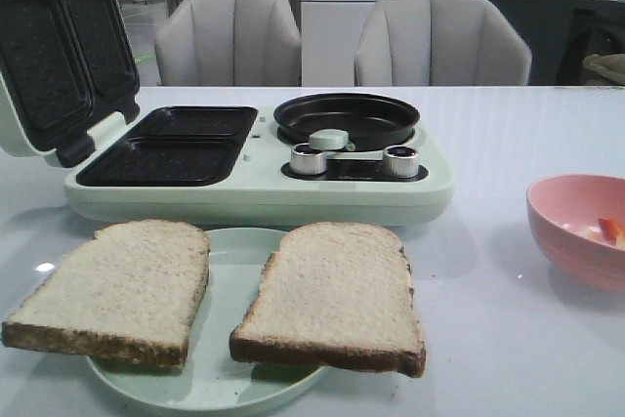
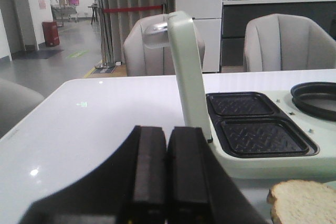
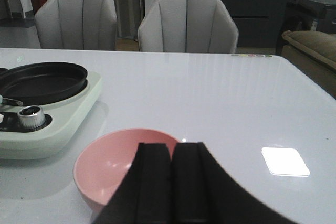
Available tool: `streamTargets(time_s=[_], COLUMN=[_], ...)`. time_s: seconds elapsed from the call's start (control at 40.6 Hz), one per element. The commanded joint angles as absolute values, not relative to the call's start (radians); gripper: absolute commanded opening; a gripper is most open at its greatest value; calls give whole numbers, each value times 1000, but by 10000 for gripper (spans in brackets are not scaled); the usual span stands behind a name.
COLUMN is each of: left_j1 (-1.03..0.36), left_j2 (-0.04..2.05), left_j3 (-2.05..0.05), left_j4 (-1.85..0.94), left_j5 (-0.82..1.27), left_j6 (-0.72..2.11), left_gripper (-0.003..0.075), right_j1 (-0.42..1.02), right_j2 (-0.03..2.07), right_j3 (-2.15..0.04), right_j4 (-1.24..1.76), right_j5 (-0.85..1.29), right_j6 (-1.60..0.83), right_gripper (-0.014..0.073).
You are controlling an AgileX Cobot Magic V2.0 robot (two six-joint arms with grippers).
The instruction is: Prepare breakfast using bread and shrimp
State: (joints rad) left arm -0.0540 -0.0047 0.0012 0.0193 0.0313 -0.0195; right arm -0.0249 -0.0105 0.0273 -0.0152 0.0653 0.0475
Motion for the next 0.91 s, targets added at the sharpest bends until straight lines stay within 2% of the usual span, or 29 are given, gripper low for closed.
streamTargets(time_s=[0.0,0.271,0.542,0.886], left_j1=[-59,-61,-61,-61], left_j2=[-21,12,241,434], left_j3=[11,-292,-640,-635], left_j4=[14,19,19,10], left_j5=[-111,-7,339,488], left_j6=[-18,-18,-18,-18], left_gripper=[101,101,101,101], right_j1=[-27,-27,-27,-27], right_j2=[-30,24,285,559], right_j3=[-30,-357,-669,-691], right_j4=[-25,-24,85,-8], right_j5=[-41,165,410,582], right_j6=[44,44,44,43], right_gripper=[35,35,35,35])
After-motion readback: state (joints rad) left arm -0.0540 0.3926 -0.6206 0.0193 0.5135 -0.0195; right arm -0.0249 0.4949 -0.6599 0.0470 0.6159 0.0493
